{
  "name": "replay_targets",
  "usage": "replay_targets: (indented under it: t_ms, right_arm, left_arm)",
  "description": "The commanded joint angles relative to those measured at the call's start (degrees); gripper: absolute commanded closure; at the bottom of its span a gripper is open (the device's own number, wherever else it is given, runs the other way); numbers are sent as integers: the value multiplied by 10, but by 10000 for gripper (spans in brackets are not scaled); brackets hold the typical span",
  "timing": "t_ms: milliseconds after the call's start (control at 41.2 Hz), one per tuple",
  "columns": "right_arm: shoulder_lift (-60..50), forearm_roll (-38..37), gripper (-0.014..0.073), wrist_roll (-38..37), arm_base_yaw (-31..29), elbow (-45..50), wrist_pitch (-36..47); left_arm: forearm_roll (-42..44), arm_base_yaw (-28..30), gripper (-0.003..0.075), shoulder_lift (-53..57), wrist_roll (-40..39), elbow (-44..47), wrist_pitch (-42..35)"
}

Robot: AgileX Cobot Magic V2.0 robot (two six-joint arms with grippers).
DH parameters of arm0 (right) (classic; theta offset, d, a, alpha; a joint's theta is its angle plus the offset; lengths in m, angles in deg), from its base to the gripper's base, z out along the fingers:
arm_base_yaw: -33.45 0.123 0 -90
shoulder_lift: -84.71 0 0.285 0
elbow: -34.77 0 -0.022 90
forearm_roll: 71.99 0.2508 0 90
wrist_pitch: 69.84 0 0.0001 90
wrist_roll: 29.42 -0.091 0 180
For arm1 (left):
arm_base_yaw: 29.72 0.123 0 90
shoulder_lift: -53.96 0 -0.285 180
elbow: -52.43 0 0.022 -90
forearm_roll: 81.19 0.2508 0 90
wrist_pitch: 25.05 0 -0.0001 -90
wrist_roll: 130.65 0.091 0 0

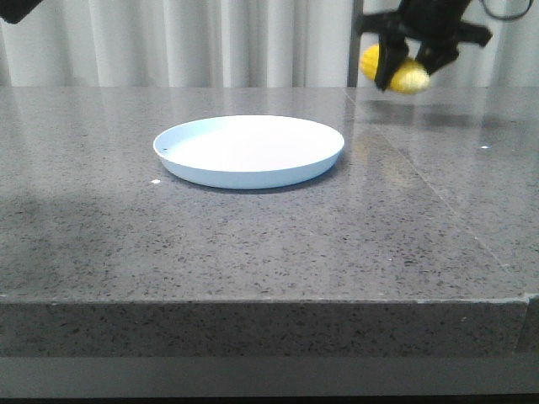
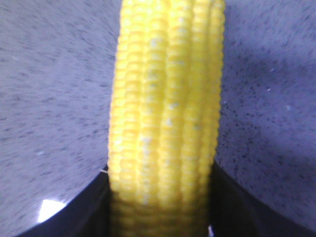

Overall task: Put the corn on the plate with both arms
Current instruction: 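Carry the corn with the right gripper and lower it onto the plate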

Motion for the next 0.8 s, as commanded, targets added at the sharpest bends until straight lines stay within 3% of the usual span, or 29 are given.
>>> replay_targets:
  t_ms: [0,194,485,776]
  right_arm:
    - [-87,5,356,17,14,-17,12]
    - [-170,5,357,19,50,17,11]
    - [-282,6,357,47,147,150,57]
    - [-291,53,357,47,212,272,94]
  left_arm:
    - [-4,-5,176,12,-6,-14,-33]
    - [-4,-5,176,12,-6,-14,-33]
    - [-4,-5,176,12,-6,-14,-33]
    - [-4,-5,176,12,-6,-14,-33]
